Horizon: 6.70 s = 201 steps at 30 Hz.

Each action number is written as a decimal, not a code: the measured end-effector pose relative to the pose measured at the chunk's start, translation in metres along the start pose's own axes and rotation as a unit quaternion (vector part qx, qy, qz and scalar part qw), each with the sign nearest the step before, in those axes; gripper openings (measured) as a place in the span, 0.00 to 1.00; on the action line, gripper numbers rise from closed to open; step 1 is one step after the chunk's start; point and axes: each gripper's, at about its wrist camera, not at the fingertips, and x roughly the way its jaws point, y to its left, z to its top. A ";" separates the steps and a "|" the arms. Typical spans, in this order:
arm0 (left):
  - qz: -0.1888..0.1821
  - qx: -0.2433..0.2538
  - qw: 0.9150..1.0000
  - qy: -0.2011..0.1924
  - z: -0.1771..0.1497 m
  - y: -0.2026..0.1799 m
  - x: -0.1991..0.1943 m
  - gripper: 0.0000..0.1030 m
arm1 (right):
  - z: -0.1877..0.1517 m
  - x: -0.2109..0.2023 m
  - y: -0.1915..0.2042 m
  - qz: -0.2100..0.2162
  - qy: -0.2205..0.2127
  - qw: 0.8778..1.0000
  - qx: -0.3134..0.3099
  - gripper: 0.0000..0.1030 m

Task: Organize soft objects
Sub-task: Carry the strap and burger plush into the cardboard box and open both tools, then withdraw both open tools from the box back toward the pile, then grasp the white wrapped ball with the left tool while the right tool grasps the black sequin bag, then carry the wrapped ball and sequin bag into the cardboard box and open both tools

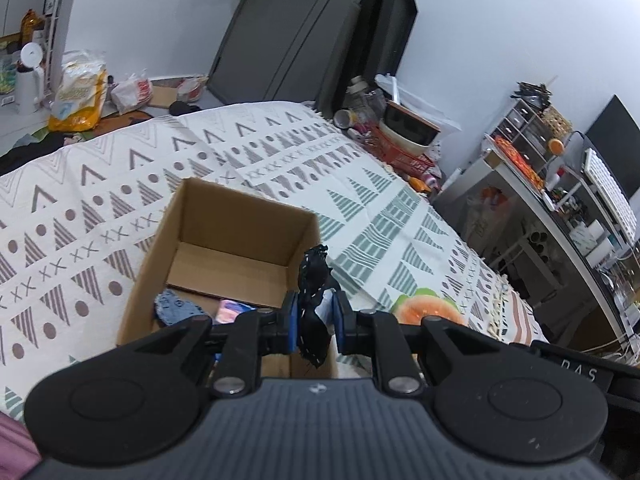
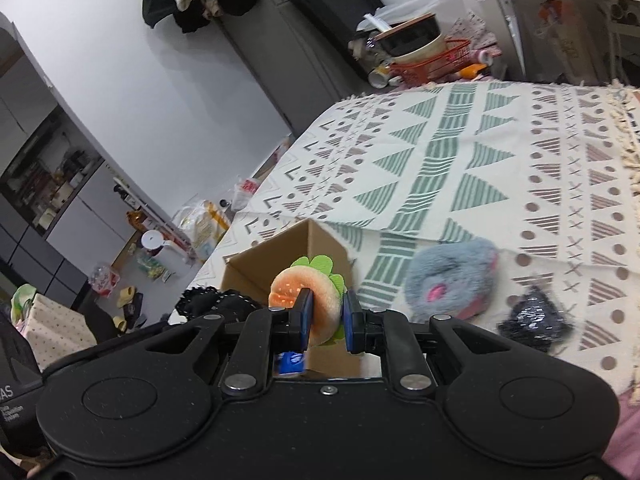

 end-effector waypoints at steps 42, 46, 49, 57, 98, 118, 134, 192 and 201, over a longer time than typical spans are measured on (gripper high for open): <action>0.115 -0.019 0.993 -0.002 0.001 0.038 0.009 0.60 | -0.012 0.016 -0.010 -0.057 0.020 0.998 0.003 0.95; 0.110 -0.005 0.994 -0.002 -0.004 0.021 0.008 0.63 | -0.013 0.004 -0.029 -0.073 0.014 0.997 0.011 0.96; 0.101 0.015 0.995 0.003 -0.010 0.005 0.010 0.64 | -0.013 -0.007 -0.039 -0.087 0.003 0.996 0.008 0.99; 0.081 0.063 0.995 0.005 -0.026 -0.034 0.010 0.68 | -0.015 -0.032 -0.061 -0.085 -0.018 0.996 0.001 1.00; 0.068 0.144 0.985 0.063 -0.085 -0.119 0.048 0.69 | -0.019 -0.077 -0.157 -0.066 -0.032 0.997 -0.032 0.99; 0.065 0.136 0.984 0.092 -0.101 -0.108 0.101 0.65 | -0.026 -0.018 -0.182 -0.050 0.033 0.998 0.018 0.85; 0.049 0.125 0.984 0.121 -0.106 -0.104 0.143 0.54 | -0.026 0.021 -0.193 -0.045 0.037 0.997 0.044 0.80; 0.009 0.089 0.996 -0.012 -0.046 -0.067 0.023 0.42 | -0.021 -0.032 -0.091 -0.087 -0.028 0.995 -0.034 0.21; 0.007 0.079 0.997 -0.023 -0.028 -0.051 0.010 0.42 | -0.013 -0.031 -0.054 -0.076 -0.042 0.995 -0.049 0.21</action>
